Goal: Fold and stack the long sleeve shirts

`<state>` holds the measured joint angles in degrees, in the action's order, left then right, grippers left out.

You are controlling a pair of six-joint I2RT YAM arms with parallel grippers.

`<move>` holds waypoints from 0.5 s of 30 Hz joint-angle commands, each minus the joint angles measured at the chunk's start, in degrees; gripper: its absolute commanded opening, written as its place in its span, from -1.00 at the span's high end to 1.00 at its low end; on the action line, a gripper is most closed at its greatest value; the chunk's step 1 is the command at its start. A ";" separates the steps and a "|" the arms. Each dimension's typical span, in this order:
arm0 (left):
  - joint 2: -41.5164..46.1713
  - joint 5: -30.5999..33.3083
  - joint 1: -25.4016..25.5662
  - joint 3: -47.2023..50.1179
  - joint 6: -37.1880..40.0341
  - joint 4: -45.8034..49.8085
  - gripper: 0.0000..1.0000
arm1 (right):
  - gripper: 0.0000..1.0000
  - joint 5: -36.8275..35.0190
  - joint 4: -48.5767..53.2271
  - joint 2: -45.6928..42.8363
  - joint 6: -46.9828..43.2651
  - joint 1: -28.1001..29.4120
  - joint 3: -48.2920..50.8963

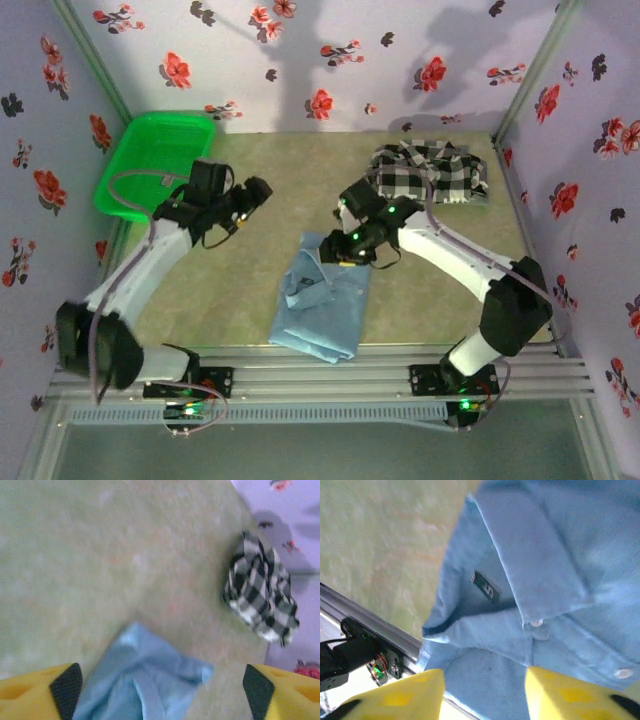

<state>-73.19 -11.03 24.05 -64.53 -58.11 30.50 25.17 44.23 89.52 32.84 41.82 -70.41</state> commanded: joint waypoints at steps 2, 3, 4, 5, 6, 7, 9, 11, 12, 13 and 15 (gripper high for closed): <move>7.03 2.88 12.68 9.77 -5.37 13.05 -0.33 | 0.33 5.51 -8.97 4.05 5.12 1.75 8.17; 7.95 2.79 15.33 12.04 -8.91 11.35 -0.26 | 0.37 5.06 -10.21 5.00 5.82 1.68 8.44; 8.59 2.73 19.29 14.89 -12.56 8.72 -0.19 | 0.39 4.81 -12.28 6.20 6.66 1.47 8.46; 8.53 2.76 23.18 17.33 -16.10 5.43 -0.09 | 0.43 4.14 -14.17 7.56 7.83 1.05 8.37; 7.98 2.72 26.22 19.88 -19.00 2.40 -0.01 | 0.46 3.56 -15.33 8.70 8.72 0.59 8.00; 6.81 2.74 29.19 22.04 -22.21 -0.49 0.12 | 0.49 2.68 -15.86 9.94 9.20 -0.05 7.39; 3.63 2.94 32.96 24.88 -25.87 -5.03 0.25 | 0.50 0.35 -15.79 12.10 9.75 -1.12 5.65; -0.73 2.83 33.95 26.22 -26.34 -8.43 0.27 | 0.49 -0.64 -16.89 13.35 11.22 -2.36 4.94; -3.26 2.47 33.75 26.45 -25.72 -9.53 0.27 | 0.48 -1.09 -17.33 13.51 12.12 -2.85 4.93; -6.15 2.09 32.92 26.56 -24.93 -10.56 0.30 | 0.48 -1.45 -17.76 13.43 13.00 -3.26 5.43; -10.72 1.84 30.29 26.10 -22.18 -11.56 0.38 | 0.46 -3.29 -16.75 12.87 13.90 -3.88 6.29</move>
<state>-79.79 -9.98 56.58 -38.50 -79.64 23.62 25.89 28.88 102.56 43.46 38.94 -63.40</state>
